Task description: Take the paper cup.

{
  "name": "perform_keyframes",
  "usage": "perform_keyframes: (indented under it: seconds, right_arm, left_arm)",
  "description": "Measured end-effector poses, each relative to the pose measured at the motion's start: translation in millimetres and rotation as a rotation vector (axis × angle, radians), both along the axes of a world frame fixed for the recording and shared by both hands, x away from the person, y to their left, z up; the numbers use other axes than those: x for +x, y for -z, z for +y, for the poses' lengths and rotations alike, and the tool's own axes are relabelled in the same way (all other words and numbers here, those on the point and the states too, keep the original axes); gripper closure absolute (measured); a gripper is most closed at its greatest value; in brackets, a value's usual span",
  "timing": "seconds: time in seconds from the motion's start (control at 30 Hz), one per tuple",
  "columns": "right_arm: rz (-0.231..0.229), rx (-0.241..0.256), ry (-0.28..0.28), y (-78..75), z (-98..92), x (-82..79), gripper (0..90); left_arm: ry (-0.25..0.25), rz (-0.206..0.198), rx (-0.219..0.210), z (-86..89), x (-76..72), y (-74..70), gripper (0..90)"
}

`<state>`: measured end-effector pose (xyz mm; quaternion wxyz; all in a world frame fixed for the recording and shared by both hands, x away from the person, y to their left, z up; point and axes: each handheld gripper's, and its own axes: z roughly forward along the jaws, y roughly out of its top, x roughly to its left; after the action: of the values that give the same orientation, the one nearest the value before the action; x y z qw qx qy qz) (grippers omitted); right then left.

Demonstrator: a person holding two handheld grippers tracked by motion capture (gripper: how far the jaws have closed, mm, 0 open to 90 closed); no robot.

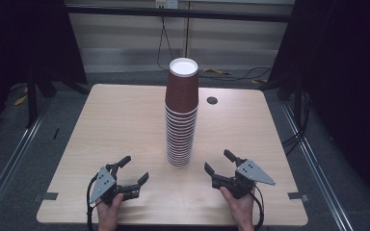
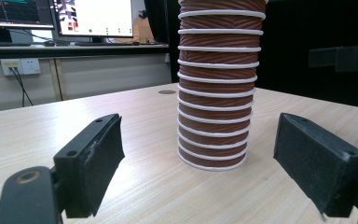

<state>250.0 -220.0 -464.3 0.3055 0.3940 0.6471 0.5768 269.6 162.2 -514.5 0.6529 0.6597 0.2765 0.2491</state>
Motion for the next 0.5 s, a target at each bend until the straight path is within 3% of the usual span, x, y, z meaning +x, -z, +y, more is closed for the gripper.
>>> perform_keyframes:
  seconds: [0.27,0.4,0.5]
  right_arm:
    - [-0.003,-0.066,-0.045,-13.5,7.2,5.4,14.8]
    - [0.026,-0.072,-0.07,-19.4,9.9,10.1,14.8]
    - [0.043,-0.044,-0.115,-25.8,11.5,13.7,14.7]
  left_arm:
    - [0.001,0.0,-0.001,0.0,0.0,0.0,15.5]
    - [0.002,0.001,-0.001,0.1,0.1,0.0,15.5]
    - [0.001,0.0,-0.003,0.0,0.0,0.0,15.4]
